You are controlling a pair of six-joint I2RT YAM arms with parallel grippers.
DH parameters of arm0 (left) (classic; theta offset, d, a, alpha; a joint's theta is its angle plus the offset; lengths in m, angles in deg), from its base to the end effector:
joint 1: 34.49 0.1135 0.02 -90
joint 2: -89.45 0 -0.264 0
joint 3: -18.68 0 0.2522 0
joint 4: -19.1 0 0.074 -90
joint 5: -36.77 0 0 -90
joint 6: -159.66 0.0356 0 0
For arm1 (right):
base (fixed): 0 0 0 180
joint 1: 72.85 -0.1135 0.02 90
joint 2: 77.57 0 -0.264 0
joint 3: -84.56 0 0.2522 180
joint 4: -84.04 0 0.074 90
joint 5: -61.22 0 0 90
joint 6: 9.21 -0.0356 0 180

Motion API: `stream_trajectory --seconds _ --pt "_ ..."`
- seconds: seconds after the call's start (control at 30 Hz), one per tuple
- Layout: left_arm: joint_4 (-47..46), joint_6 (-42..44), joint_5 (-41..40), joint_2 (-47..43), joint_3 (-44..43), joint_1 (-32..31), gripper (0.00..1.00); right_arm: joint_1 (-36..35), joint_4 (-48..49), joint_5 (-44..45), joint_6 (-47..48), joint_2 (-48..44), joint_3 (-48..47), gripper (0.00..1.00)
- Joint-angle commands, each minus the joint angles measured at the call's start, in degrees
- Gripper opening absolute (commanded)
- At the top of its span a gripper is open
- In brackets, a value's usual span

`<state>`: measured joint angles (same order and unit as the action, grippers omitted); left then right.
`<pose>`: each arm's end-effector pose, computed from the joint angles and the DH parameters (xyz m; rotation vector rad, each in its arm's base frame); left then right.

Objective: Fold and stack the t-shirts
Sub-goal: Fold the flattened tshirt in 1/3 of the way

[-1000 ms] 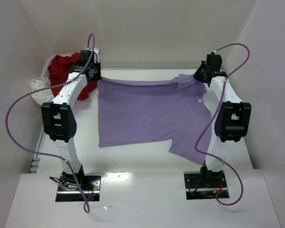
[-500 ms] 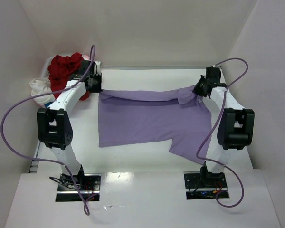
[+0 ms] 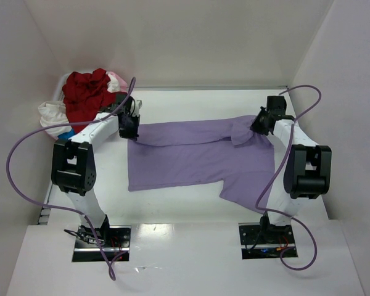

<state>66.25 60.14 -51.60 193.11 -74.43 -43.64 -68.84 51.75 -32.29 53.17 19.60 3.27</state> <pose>0.3837 -0.0628 0.2312 0.0023 2.5854 -0.1577 0.3678 -0.0236 0.2248 0.6339 2.3421 0.2625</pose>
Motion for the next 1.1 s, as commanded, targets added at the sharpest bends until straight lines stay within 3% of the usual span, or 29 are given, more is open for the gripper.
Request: stream_trajectory --seconds 0.0,0.2,0.6,0.67,0.7,0.73,0.83,1.0,1.07 --pt "1.41 -1.90 -0.57 -2.59 0.78 0.18 0.00 1.17 0.16 1.31 -0.33 -2.95 0.64 0.03" --pt "3.26 -3.05 -5.49 -0.91 0.78 0.18 0.00 1.70 0.15 1.93 -0.33 -2.95 1.70 0.03" --pt "4.58 -3.05 -6.64 1.02 2.71 0.18 0.00 2.23 0.77 1.40 -0.33 -2.42 3.27 0.05" --pt "5.29 -4.45 -7.33 1.02 2.18 0.18 0.11 2.23 0.77 1.40 -0.33 -2.42 3.28 0.07" --pt "5.81 -4.46 -7.34 1.02 1.66 0.18 0.37 2.23 1.29 1.40 0.19 -2.42 3.28 0.07" --pt "5.81 -4.46 -7.34 1.02 1.05 0.18 0.46 2.23 1.30 1.40 0.19 -2.42 3.28 0.07" --pt "5.81 -4.46 -5.60 -0.03 -0.53 0.18 0.60 2.23 1.30 0.79 0.19 -1.90 3.81 0.10" --pt "4.94 -3.93 1.87 -0.56 -8.08 0.18 0.64 2.23 -0.63 0.78 0.19 -0.84 3.28 0.25" --pt "3.10 -3.93 7.30 0.05 -9.41 0.18 0.64 2.23 -1.51 0.78 0.72 -0.84 3.28 0.42"
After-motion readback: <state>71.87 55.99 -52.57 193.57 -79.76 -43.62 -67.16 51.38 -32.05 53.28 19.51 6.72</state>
